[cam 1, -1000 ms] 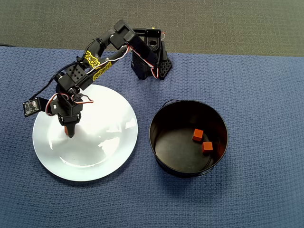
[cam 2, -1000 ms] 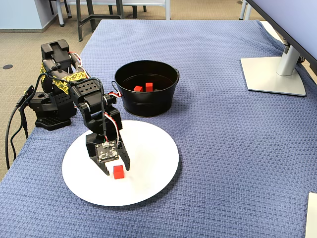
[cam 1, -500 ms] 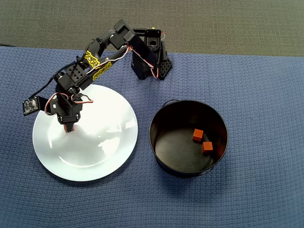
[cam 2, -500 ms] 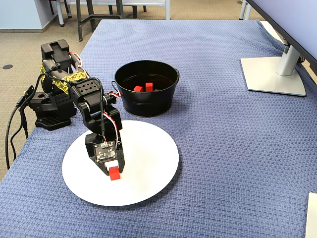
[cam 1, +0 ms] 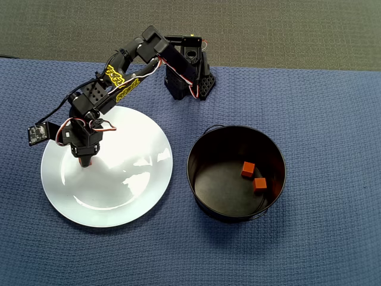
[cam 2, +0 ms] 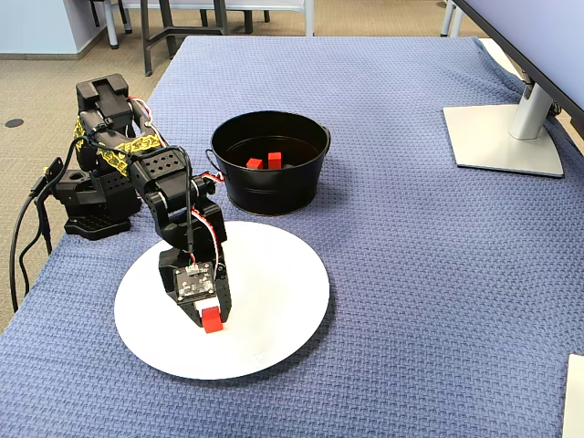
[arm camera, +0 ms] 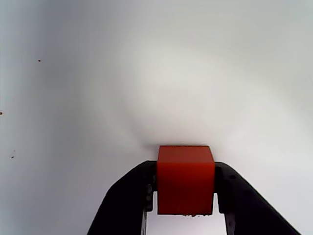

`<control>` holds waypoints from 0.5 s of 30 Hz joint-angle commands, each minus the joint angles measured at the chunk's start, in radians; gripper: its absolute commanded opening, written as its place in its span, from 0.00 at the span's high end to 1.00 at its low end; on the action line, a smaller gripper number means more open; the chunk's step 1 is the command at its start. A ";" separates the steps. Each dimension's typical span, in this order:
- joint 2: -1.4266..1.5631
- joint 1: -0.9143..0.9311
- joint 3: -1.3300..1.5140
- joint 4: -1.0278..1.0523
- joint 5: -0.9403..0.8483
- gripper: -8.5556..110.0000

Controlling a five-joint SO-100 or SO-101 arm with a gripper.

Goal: Pick up the red cubes from the white plate and place them in the black recipient

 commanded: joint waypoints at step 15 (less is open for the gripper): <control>0.724 -0.368 0.124 0.163 0.675 0.93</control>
